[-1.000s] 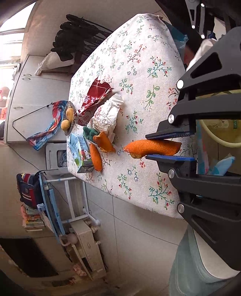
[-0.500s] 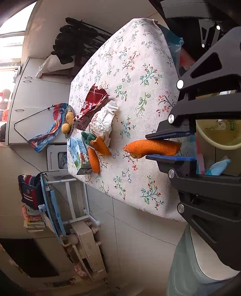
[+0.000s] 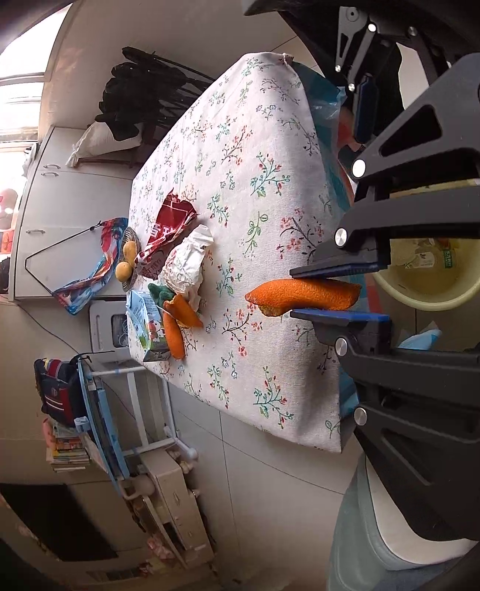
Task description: Collect trash
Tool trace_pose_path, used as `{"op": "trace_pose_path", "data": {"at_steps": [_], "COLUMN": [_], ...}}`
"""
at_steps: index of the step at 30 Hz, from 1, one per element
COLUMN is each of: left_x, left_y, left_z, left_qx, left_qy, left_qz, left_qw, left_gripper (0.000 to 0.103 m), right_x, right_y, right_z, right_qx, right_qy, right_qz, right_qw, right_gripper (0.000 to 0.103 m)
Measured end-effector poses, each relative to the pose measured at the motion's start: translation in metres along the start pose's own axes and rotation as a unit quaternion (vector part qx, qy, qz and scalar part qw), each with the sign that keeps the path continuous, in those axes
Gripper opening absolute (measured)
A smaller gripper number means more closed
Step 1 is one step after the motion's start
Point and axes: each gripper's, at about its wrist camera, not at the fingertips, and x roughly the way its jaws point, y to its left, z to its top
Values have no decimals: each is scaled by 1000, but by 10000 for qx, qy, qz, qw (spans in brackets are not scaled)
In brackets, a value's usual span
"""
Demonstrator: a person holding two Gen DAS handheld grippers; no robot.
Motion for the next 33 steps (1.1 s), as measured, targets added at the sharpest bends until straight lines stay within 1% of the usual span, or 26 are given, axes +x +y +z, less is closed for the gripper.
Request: {"op": "trace_pose_path", "data": {"at_steps": [5,8,15,19,21,22,23,24,25,27,30,33], "left_x": [-6,-8,-9,-10,-6,-5,-5,-5,-7,-9,-10,-12], "left_y": [-5,-8,-16,-27,-37,-43,-48,-53,-57,-61,-59,-49], "left_z": [-15,-25,-40,-50,-57,-60,-63,-65,-66,-67,-65,-61], "left_qx": [-60,-113,-170,36,244,356,478,599,689,797,748,520], "left_qy": [199,341,679,923,1168,1262,1302,1328,1307,1232,1196,1100], "left_qz": [-267,-424,-769,-912,-1034,-1034,-999,-982,-939,-832,-787,-696], "left_qw": [9994,9985,9946,9915,9875,9860,9853,9845,9846,9857,9869,9901], "left_gripper": [15,15,15,15,16,16,19,26,35,45,46,46], "right_x": [-19,-28,-43,-47,-48,-49,-50,-51,-52,-54,-55,-55], "right_y": [-14,-23,-32,-33,-34,-34,-35,-35,-36,-37,-40,-41], "right_z": [6,7,10,11,11,11,11,10,10,9,9,9], "right_qx": [254,420,640,691,710,721,732,741,748,767,803,819], "right_qy": [-492,-717,-978,-1056,-1091,-1110,-1130,-1149,-1169,-1202,-1228,-1238], "right_qz": [-202,-287,-330,-310,-308,-310,-310,-314,-324,-344,-352,-356], "right_qw": [9983,9961,9926,9915,9910,9907,9904,9901,9898,9892,9885,9883], "right_gripper": [62,62,64,65,65,66,66,66,67,68,68,68]}}
